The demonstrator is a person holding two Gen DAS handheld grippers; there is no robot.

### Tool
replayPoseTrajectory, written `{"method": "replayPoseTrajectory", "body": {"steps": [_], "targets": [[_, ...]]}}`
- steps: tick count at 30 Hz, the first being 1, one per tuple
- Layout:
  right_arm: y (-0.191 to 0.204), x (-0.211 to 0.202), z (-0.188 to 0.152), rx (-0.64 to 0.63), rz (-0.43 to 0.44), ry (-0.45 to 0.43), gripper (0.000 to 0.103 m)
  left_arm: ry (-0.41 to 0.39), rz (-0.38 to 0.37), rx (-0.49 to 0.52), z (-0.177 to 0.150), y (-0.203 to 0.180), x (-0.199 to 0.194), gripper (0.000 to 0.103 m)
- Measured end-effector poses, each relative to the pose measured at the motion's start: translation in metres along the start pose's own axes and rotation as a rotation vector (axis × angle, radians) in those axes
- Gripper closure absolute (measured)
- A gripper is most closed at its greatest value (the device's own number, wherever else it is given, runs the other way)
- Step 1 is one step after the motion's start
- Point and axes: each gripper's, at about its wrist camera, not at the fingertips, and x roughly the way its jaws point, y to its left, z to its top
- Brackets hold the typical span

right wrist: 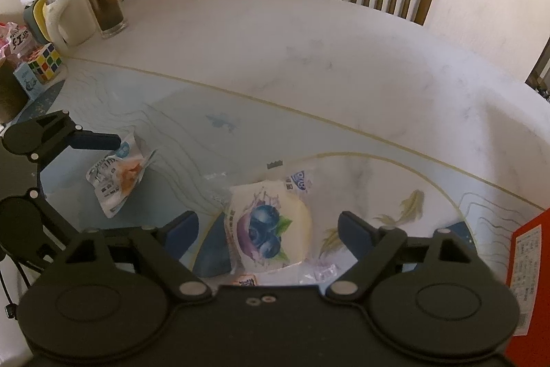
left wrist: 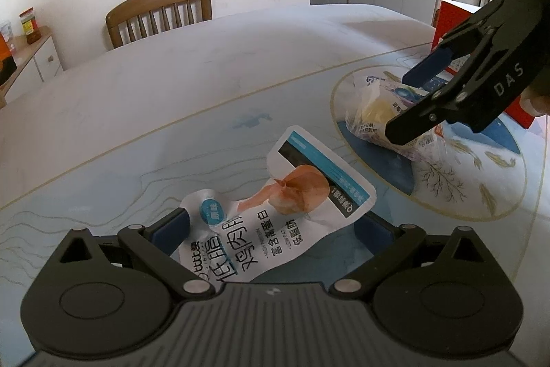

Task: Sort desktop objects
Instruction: 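Grasp the white chicken snack packet with left gripper while right gripper grasps the bread bun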

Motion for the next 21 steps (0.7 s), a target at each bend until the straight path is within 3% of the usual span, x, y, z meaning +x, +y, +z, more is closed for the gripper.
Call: {"method": "replayPoseTrajectory", "body": {"steps": [3,5,9,15,19,21], "targets": [[-0.001,0.002,0.0,0.005,0.0,0.007,0.017,0.0,0.0,-0.001,0.001,0.001,0.001,0.002],[-0.001,0.005,0.0,0.007,-0.001,0.01,0.018,-0.005,0.004,-0.004,0.002,0.001,0.0,0.009],[-0.002,0.009,-0.001,0.009,0.001,0.023,0.027,-0.02,0.019,-0.018,0.005,0.004,-0.003,0.035],[-0.004,0.014,-0.003,0.018,0.01,0.041,0.043,-0.03,0.04,-0.024,0.007,0.005,-0.006,0.053],[-0.005,0.014,-0.006,0.017,0.012,0.037,0.045,-0.041,0.062,-0.02,0.009,0.005,-0.008,0.069],[-0.006,0.013,-0.006,0.02,0.012,0.035,0.047,-0.05,0.071,-0.02,0.009,0.005,-0.01,0.072]]}}
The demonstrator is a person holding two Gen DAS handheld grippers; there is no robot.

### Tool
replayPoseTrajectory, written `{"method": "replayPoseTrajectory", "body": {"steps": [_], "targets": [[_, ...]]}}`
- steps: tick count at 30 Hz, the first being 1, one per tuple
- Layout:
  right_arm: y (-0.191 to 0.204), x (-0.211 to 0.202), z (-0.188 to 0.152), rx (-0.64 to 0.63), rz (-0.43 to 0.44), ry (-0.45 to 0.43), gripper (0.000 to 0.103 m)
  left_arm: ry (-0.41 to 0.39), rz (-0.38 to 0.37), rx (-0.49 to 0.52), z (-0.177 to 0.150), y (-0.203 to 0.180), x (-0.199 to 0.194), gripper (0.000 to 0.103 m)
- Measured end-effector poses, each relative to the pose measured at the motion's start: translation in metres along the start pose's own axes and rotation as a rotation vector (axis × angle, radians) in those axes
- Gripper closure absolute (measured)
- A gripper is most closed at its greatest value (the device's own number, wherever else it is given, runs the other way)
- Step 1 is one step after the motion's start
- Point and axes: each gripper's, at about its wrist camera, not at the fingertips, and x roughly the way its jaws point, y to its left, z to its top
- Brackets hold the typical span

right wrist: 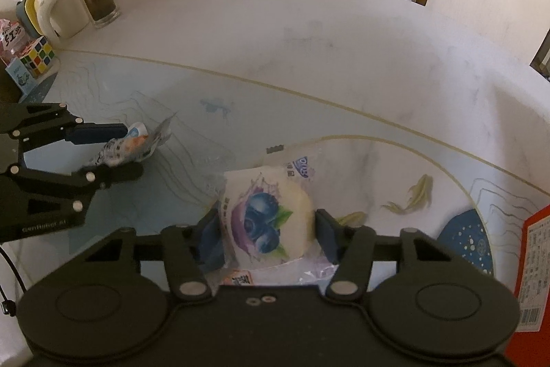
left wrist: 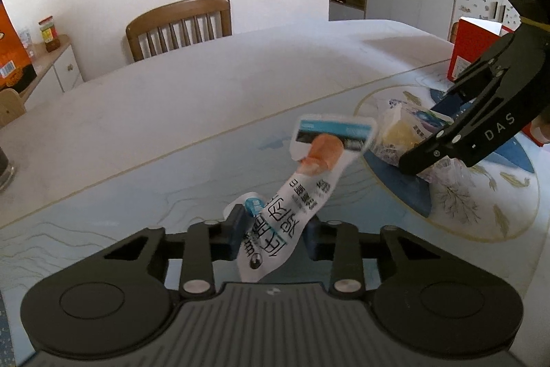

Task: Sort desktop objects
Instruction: 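Grasp the white chicken snack packet with left gripper while right gripper grasps the bread bun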

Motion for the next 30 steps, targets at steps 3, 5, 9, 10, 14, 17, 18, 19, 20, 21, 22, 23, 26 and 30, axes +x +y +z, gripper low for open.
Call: {"method": "replayPoseTrajectory", "body": {"steps": [3,5,9,10,14,17,18,19,20,21,22,23,26,30], "targets": [[-0.001,-0.001,-0.002,0.001,-0.001,-0.001,0.047,-0.009,0.016,0.011,-0.001,-0.002,-0.002,0.075],[-0.002,-0.002,-0.003,0.001,-0.004,-0.004,0.048,-0.015,0.02,0.017,-0.001,-0.004,-0.004,0.077],[-0.002,-0.006,-0.005,0.005,-0.012,-0.011,0.049,-0.028,0.02,0.007,-0.001,-0.003,-0.008,0.079],[-0.002,-0.007,-0.006,0.004,-0.013,-0.014,0.049,-0.031,0.022,0.005,-0.001,-0.004,-0.01,0.08],[-0.001,-0.014,-0.008,-0.005,-0.015,-0.026,0.049,-0.037,0.019,-0.007,-0.002,-0.006,-0.014,0.081],[-0.001,-0.019,-0.01,-0.01,-0.011,-0.032,0.049,-0.043,0.018,-0.01,-0.003,-0.01,-0.018,0.081],[-0.001,-0.021,-0.011,-0.012,-0.011,-0.035,0.049,-0.045,0.018,-0.011,-0.003,-0.011,-0.02,0.081],[-0.001,-0.022,-0.012,-0.014,-0.01,-0.039,0.049,-0.048,0.019,-0.01,-0.003,-0.012,-0.021,0.081],[-0.001,-0.024,-0.013,-0.014,-0.011,-0.042,0.05,-0.05,0.019,-0.011,-0.003,-0.013,-0.022,0.081],[-0.001,-0.025,-0.014,-0.014,-0.01,-0.045,0.05,-0.053,0.019,-0.013,-0.003,-0.014,-0.024,0.082],[-0.001,-0.027,-0.015,-0.014,-0.009,-0.047,0.05,-0.056,0.019,-0.013,-0.003,-0.015,-0.026,0.082],[-0.001,-0.029,-0.016,-0.015,-0.008,-0.05,0.05,-0.06,0.019,-0.014,-0.003,-0.015,-0.028,0.082],[-0.001,-0.033,-0.02,-0.016,-0.008,-0.055,0.05,-0.063,0.014,-0.013,-0.002,-0.019,-0.032,0.086],[-0.001,-0.037,-0.025,-0.016,-0.008,-0.057,0.05,-0.061,0.018,-0.014,-0.001,-0.021,-0.035,0.086]]}}
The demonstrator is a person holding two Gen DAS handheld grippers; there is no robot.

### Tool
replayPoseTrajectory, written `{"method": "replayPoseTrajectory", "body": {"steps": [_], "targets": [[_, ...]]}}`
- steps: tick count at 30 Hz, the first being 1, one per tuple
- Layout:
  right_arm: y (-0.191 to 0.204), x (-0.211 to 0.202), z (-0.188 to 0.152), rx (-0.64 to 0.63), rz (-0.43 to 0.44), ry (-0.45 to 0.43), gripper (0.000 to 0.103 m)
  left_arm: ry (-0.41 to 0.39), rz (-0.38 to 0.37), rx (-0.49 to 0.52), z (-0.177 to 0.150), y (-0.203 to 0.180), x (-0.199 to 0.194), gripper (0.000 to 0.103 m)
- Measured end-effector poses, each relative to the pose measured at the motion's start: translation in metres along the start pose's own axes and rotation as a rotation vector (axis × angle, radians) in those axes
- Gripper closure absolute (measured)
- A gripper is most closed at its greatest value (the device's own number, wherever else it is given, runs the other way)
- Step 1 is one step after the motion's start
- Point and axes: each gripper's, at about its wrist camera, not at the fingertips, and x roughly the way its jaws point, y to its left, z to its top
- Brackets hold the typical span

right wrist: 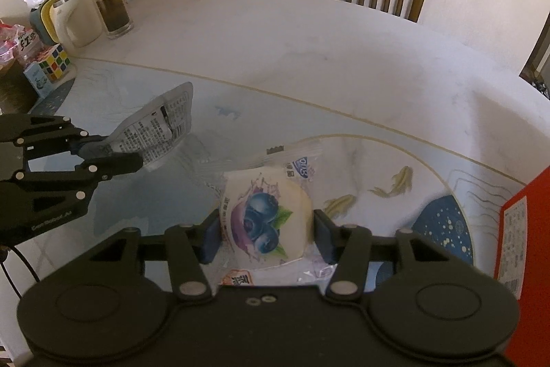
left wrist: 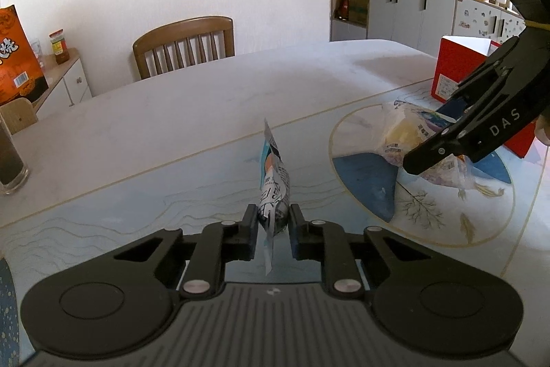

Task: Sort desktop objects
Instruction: 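Carry the snack packet and bread bun over to the red box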

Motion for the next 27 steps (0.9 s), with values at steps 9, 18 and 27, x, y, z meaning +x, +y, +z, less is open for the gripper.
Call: {"method": "replayPoseTrajectory", "body": {"steps": [9,18,27], "targets": [[-0.001,-0.005,-0.006,0.0,0.002,0.006,0.05,0.008,-0.002,-0.006,0.003,-0.003,0.003,0.086],[0.0,0.0,-0.003,-0.003,0.007,0.008,0.05,-0.013,-0.015,0.004,0.006,-0.007,0.002,0.086],[-0.006,-0.012,-0.005,0.003,0.0,-0.01,0.05,-0.036,-0.033,0.007,0.018,-0.014,-0.006,0.086]]}}
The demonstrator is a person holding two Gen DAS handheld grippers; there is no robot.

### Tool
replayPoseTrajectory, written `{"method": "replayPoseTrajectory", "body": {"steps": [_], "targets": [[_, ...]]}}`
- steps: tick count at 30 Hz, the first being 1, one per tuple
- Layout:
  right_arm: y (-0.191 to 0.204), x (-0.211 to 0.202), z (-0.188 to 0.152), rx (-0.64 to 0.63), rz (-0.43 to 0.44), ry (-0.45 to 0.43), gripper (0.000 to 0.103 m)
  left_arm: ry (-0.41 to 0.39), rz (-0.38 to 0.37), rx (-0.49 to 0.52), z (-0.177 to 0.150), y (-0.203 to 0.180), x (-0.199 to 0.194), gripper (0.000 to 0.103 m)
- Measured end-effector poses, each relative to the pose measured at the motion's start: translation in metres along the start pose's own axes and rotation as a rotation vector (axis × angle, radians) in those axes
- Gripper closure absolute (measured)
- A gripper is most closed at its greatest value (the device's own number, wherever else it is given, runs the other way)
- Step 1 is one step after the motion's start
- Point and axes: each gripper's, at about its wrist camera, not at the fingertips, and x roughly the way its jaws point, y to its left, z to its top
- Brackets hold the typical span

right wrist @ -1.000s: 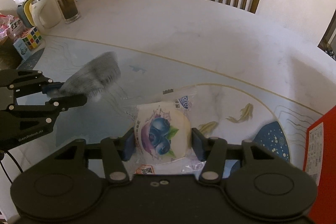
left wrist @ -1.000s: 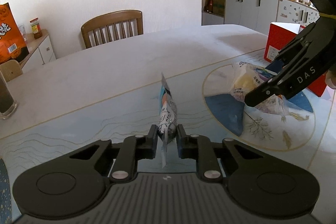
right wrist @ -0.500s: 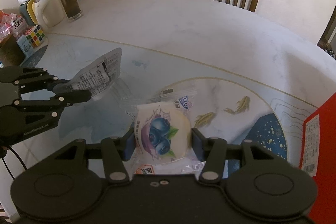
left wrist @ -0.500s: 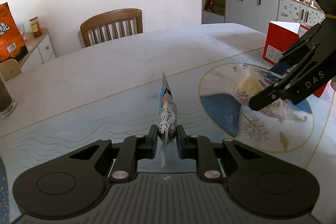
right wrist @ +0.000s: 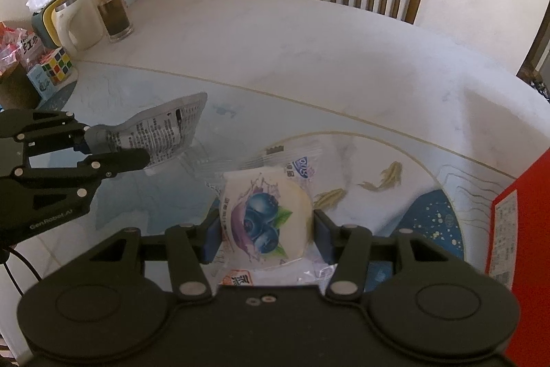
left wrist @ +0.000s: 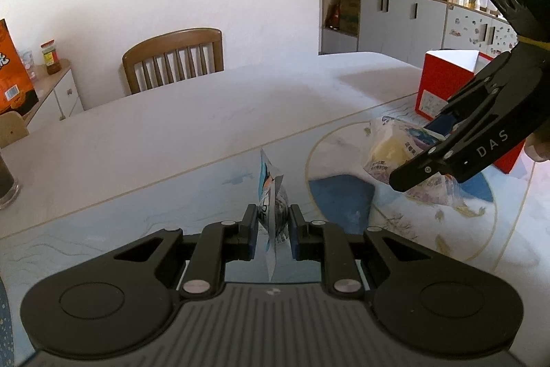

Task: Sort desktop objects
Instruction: 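Carry the snack packet and bread bun over to the red box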

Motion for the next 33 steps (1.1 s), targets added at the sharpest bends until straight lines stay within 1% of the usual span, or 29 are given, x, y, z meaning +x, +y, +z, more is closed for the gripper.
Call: {"method": "replayPoseTrajectory", "body": {"steps": [10,19,27,33], "targets": [[-0.006,-0.023,-0.011,0.012,0.002,-0.027,0.05,-0.027,-0.022,0.022,0.013,-0.019,-0.017,0.086],[-0.016,-0.054,-0.022,0.021,0.013,-0.067,0.05,-0.052,-0.043,0.041,0.03,-0.046,-0.033,0.086],[-0.038,-0.086,-0.036,0.026,0.008,-0.093,0.05,-0.071,-0.055,0.053,0.047,-0.079,-0.042,0.086],[-0.063,-0.11,-0.044,0.032,0.004,-0.125,0.05,-0.08,-0.06,0.056,0.063,-0.105,-0.041,0.086]]}}
